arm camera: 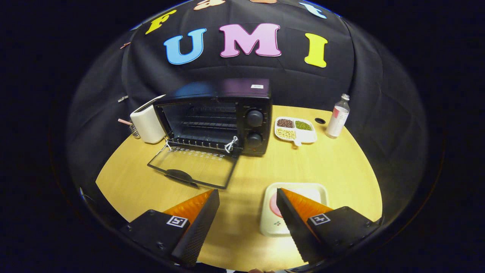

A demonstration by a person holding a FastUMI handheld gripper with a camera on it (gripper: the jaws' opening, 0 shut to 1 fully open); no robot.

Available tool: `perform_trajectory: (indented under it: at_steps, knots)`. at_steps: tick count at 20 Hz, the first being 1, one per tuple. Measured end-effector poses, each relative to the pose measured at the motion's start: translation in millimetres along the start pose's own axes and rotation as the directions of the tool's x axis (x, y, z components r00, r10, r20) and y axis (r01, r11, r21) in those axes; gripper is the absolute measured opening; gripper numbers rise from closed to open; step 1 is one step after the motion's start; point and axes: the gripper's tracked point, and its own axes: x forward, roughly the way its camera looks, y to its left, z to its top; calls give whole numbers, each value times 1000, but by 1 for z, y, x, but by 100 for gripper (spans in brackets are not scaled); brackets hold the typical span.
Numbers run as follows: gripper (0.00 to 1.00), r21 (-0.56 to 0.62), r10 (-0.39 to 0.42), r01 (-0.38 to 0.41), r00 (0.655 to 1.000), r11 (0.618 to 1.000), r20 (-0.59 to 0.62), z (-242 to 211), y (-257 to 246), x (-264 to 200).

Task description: Open the toaster oven, put the food inside, and close the toaster oven door.

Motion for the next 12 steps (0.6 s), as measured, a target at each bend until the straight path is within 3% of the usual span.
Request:
perform_trajectory:
  at_steps: [12]
  knots:
    - [100, 128, -7, 38, 973, 991, -231, -61, -129, 25]
